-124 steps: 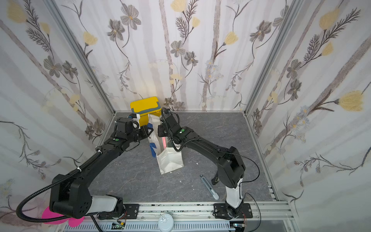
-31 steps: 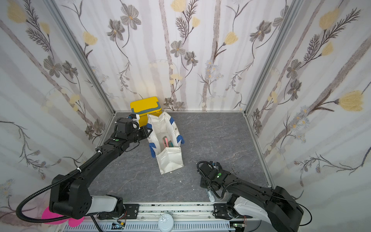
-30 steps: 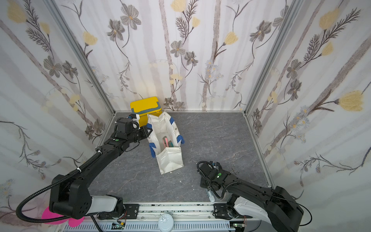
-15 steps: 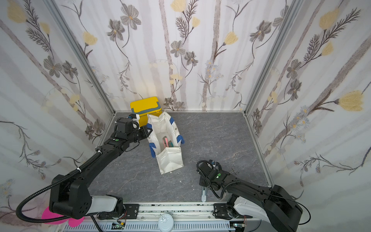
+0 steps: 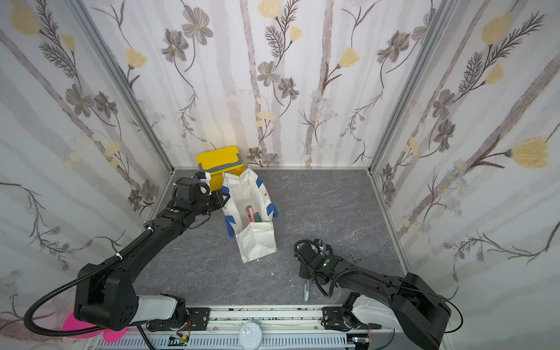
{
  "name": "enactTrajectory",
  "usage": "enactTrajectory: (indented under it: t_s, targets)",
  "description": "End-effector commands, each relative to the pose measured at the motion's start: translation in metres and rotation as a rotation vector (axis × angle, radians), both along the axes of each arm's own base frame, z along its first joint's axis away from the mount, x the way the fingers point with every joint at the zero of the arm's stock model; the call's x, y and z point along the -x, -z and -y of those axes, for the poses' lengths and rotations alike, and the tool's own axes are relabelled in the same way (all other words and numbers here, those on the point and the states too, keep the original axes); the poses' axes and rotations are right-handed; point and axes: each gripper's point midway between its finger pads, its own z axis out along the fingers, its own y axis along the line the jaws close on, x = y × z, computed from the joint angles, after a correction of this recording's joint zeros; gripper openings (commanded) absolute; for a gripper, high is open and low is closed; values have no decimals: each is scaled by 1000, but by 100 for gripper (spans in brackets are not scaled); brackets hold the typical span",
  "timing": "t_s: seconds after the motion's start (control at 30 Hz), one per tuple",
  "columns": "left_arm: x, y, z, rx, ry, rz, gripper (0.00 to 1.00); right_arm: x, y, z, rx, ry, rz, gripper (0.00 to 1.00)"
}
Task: Place the art knife into the pouch
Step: Pick up the utility knife at the center of the board.
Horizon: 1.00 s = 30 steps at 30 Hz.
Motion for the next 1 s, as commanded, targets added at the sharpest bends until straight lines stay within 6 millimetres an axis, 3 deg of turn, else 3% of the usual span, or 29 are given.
enactTrajectory:
  t_s: [0.0, 0.3, 0.5, 0.73, 0.97]
  targets:
    - [-5, -11, 1, 10, 1, 37, 0, 8, 4, 7, 28, 17, -42, 13]
    - [-4, -10, 2, 16, 6, 37, 0, -19, -6, -4, 42, 36, 19, 8]
    - [-3, -13, 0, 13, 3, 46, 0, -54, -13, -6, 24, 89, 89, 6]
    - [-3, -11, 1, 15, 4, 42, 0, -117, -54, -14, -15, 115, 247, 1]
    - [-1, -14, 0, 16, 4, 48, 0, -161, -107, -13, -44, 129, 388, 0]
